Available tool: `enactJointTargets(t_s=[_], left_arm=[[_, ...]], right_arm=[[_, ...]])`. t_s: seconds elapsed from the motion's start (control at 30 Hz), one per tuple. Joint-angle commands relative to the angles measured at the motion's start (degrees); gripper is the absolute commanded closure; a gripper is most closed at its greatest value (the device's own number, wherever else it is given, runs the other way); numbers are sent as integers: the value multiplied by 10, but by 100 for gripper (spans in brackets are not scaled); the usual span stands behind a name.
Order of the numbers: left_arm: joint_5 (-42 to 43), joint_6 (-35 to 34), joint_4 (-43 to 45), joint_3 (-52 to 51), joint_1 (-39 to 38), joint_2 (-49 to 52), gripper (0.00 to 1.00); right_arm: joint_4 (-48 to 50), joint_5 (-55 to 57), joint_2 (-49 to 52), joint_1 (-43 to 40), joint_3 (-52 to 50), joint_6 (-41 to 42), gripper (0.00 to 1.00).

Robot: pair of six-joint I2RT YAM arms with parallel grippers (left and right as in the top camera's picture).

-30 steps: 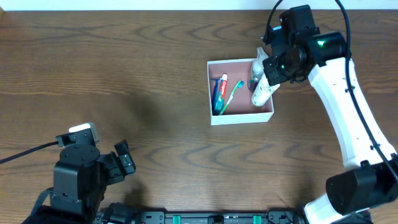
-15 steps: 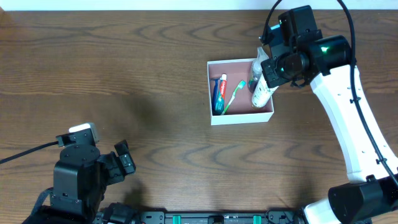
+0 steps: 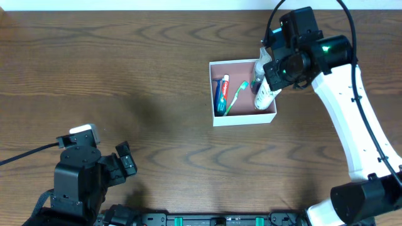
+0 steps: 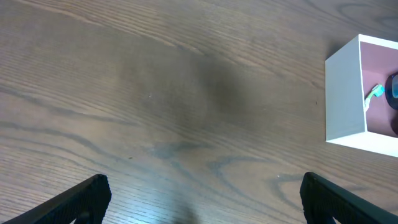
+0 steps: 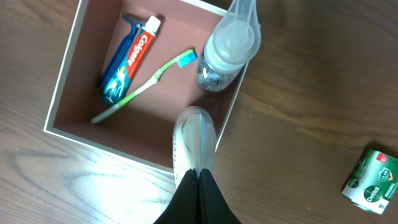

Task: Pack container
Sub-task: 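Lower the lotion bottle into the box beside the pump bottle, then open the right gripper and lift it out of the box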

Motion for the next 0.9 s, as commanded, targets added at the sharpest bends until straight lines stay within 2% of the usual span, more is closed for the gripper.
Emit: enactJointTargets(t_s=[0.0, 0.43, 0.6, 0.63, 0.87], left_arm=[[-4, -5, 0, 0, 3, 0, 2], [-4, -5, 0, 0, 3, 0, 2], [-4, -5, 0, 0, 3, 0, 2], [-4, -5, 0, 0, 3, 0, 2], [-4, -5, 0, 0, 3, 0, 2]], right_arm=[[3, 2, 10, 3, 15, 9, 99], [4, 1, 37, 3, 15, 9, 98], [5, 1, 37, 3, 15, 9, 82], [6, 1, 37, 3, 15, 9, 76], [26, 1, 37, 3, 16, 20, 72]])
